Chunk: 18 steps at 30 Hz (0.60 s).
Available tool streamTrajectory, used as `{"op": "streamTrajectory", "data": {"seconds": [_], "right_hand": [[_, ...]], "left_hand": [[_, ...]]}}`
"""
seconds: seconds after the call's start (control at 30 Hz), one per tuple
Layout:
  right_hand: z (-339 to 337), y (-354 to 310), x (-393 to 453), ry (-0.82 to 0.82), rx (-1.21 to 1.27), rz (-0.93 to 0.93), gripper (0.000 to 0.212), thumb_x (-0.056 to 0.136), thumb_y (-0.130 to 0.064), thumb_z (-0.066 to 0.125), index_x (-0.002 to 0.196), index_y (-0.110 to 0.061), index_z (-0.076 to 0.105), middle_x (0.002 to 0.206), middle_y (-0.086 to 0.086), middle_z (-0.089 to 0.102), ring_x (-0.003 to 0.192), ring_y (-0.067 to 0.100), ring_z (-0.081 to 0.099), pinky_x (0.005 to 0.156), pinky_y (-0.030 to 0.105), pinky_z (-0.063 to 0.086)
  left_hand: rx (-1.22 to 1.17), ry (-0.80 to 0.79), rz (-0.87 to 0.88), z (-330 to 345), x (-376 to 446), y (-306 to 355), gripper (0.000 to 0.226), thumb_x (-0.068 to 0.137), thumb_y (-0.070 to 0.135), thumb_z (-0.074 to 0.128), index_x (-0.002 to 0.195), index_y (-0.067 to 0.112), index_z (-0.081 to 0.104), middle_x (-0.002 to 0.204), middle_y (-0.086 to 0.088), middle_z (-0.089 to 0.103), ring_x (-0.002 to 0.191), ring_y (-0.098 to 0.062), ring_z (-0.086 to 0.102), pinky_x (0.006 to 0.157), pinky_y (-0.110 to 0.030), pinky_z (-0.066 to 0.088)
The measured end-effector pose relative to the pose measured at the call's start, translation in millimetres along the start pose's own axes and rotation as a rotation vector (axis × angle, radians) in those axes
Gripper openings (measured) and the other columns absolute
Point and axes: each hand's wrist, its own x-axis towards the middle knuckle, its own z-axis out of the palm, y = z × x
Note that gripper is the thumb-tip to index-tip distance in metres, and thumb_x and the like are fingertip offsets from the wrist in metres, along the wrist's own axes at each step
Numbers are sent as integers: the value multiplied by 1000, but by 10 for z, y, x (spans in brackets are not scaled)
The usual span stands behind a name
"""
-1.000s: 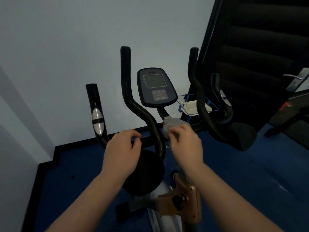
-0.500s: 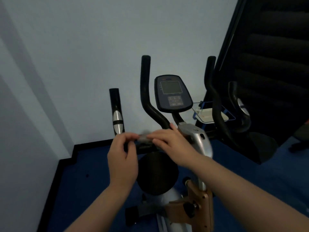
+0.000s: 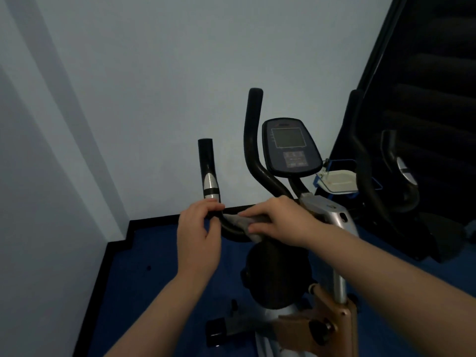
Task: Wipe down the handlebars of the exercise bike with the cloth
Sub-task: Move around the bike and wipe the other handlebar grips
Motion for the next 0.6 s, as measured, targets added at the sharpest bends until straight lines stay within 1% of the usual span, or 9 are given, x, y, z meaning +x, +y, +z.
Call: {"op": "streamTrajectory", "data": {"seconds": [0.03,0.1,0.2,0.27,0.33,0.37,0.43,0.5,0.6], "right_hand": [[-20,-3,1,-16,-33,18,40,82,-36,69,122,-31,63,115,-7,69,106,10,61,87,21,45],[-48,17,-56,-19,-120,84,36,80,-39,70,114,-26,66,104,-3,72,97,14,65,82,31,52],[22,-65,-113,26,-175,167,34,79,-43,68,111,-32,65,98,-5,72,94,17,65,77,34,52],[147,-216,-48,82,-176,165,33,80,-46,65,110,-33,64,100,-5,72,97,18,65,79,35,51],[260,-352,40,119,-127,177,33,83,-49,62,110,-31,65,103,-6,72,98,17,64,80,35,50],[267,-386,67,120,-106,201,33,83,-49,62,111,-32,64,104,-6,72,99,17,64,80,35,50],[206,-391,58,63,-71,261,38,82,-49,63,118,-38,62,109,-8,71,103,14,63,84,33,50],[107,-374,-16,3,-81,329,44,81,-48,66,124,-45,57,116,-12,69,108,11,61,89,34,49],[58,-420,-106,48,-100,455,42,82,-44,67,123,-47,57,117,-11,69,109,12,61,89,36,49]], "left_hand": [[11,-18,27,0,22,-19,35,86,0,55,101,32,61,110,20,58,108,9,44,90,-12,36],[4,-53,73,-47,92,-66,33,87,4,55,100,34,60,109,24,57,109,7,45,91,-6,33],[-51,-79,102,-158,230,-163,26,87,12,51,99,31,63,106,27,58,107,3,51,90,-11,38],[-84,-110,102,-194,325,-218,25,86,10,51,99,27,64,106,22,60,106,0,53,90,-17,41],[-100,-146,115,-203,406,-246,23,86,12,50,99,25,65,105,19,60,106,-2,53,90,-16,40],[-98,-162,131,-203,443,-249,22,86,13,50,99,25,65,106,21,59,107,-1,52,90,-13,38],[-92,-197,177,-219,518,-265,22,86,14,51,99,26,65,107,25,57,107,2,49,89,-7,34],[-96,-239,229,-253,614,-318,24,85,12,52,100,27,65,108,27,56,107,4,47,90,-6,32],[-112,-307,294,-304,763,-414,28,85,9,53,102,28,65,110,29,55,109,4,47,92,-7,31]]}}
